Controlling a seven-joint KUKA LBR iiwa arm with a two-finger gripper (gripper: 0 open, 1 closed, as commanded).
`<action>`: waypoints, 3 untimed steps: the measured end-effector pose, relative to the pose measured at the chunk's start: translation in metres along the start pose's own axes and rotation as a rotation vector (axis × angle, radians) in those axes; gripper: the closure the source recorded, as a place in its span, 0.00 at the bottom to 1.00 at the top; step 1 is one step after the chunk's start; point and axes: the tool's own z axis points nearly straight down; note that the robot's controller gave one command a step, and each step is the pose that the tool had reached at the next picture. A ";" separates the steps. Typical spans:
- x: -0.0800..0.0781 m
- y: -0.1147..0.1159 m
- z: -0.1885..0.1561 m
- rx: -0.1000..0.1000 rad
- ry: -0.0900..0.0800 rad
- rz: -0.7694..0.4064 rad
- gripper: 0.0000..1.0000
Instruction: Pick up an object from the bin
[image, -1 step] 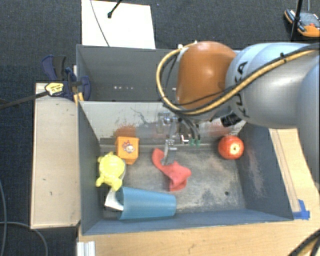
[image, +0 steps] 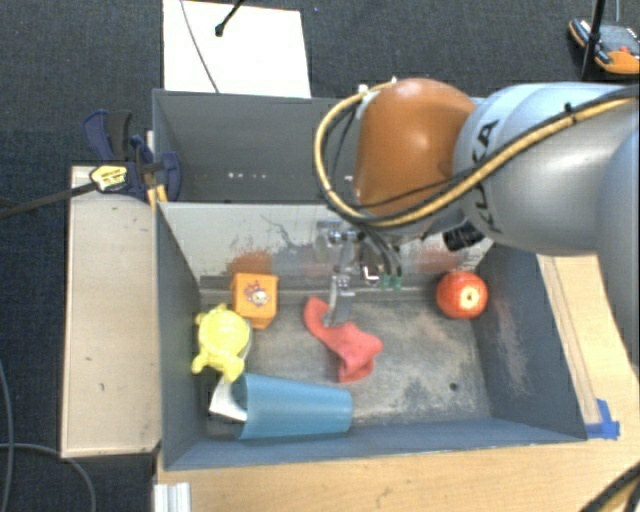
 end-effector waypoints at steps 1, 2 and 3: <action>0.041 -0.013 0.044 -0.001 -0.004 0.066 0.00; 0.075 -0.026 0.084 0.000 0.001 -0.016 0.00; 0.086 -0.043 0.106 -0.001 -0.003 0.037 0.00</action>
Offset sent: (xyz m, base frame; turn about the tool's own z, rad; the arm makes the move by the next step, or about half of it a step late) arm -0.0866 -0.0326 -0.0979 -0.0516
